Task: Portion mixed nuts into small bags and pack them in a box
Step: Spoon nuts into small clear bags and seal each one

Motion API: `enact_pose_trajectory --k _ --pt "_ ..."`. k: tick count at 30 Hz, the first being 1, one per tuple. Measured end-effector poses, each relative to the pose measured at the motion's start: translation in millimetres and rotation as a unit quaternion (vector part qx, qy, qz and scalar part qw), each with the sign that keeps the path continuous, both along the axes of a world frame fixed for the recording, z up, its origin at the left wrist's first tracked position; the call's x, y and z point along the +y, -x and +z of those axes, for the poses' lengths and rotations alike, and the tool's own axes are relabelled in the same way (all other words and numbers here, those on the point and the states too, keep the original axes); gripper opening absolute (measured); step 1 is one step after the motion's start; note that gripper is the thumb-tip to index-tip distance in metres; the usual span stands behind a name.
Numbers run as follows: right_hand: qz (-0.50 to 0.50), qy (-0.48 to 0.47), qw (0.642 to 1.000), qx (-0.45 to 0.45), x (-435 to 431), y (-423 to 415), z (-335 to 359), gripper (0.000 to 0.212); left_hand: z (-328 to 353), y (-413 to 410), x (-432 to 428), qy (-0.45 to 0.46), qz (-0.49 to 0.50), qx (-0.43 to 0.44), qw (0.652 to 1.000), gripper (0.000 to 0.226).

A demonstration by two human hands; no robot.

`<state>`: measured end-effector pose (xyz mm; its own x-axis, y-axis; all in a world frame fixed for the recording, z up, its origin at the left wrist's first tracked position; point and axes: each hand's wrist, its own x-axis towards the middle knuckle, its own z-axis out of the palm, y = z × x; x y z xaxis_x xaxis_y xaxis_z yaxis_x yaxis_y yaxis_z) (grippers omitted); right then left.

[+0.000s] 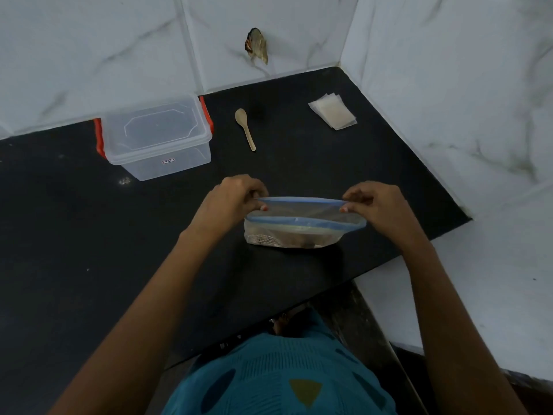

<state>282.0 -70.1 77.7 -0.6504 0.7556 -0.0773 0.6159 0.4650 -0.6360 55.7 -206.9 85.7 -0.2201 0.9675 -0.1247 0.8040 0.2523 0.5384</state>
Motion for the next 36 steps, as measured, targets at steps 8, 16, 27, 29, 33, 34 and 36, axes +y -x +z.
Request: enact_pose_trajectory --k 8,16,27,29,33,34,36 --pt "0.032 0.104 0.994 0.026 0 -8 3 0.023 -12 -2 3 0.022 0.043 -0.101 0.994 0.018" --pt "-0.056 0.336 0.94 0.033 22 -1 -4 0.023 -13 16 12 0.107 0.046 -0.308 0.944 0.014" --pt "-0.165 0.605 0.706 0.33 23 1 -48 0.078 -33 15 12 0.033 0.2 -0.675 0.71 0.035" --pt "-0.151 0.609 0.698 0.344 25 -2 -52 0.077 -32 15 9 0.039 0.198 -0.687 0.698 0.035" --pt "-0.184 0.599 0.708 0.326 22 3 -40 0.047 -29 15 8 0.056 0.229 -0.659 0.715 0.032" --pt "-0.204 0.581 0.725 0.309 21 5 -36 0.031 -28 16 7 0.068 0.242 -0.633 0.733 0.031" --pt "-0.235 0.524 0.781 0.244 17 7 -26 0.022 -28 18 4 0.101 0.264 -0.553 0.784 0.03"
